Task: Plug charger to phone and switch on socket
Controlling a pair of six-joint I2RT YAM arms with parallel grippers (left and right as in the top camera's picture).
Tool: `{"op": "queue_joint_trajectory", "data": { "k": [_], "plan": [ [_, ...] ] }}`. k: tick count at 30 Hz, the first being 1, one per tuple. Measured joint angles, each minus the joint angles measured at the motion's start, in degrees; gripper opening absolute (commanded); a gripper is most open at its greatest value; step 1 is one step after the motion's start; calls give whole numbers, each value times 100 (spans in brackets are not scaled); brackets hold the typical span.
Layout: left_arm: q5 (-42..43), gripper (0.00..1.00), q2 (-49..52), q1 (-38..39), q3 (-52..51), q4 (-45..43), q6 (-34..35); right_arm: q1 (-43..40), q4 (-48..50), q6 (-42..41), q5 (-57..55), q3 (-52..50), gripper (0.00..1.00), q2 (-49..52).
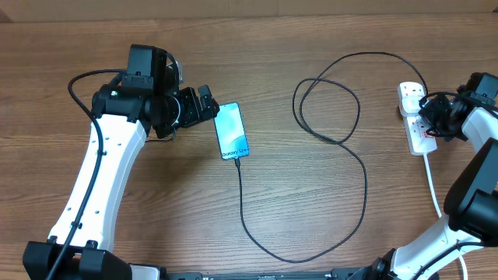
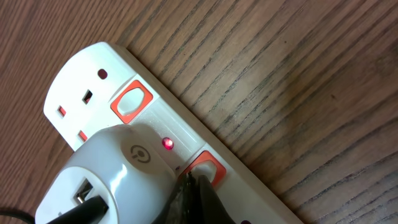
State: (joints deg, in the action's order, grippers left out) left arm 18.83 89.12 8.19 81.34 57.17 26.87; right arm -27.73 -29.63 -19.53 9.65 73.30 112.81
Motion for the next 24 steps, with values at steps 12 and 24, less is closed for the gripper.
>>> {"op": "queue_joint_trajectory", "data": {
  "k": [12, 24],
  "plan": [
    [0, 100, 0, 0, 0, 4, 0, 42, -382, 0, 273, 22, 4, -149],
    [0, 100, 0, 0, 0, 4, -2, 308, -1416, 4, 713, 81, 4, -2151]
  ]
}}
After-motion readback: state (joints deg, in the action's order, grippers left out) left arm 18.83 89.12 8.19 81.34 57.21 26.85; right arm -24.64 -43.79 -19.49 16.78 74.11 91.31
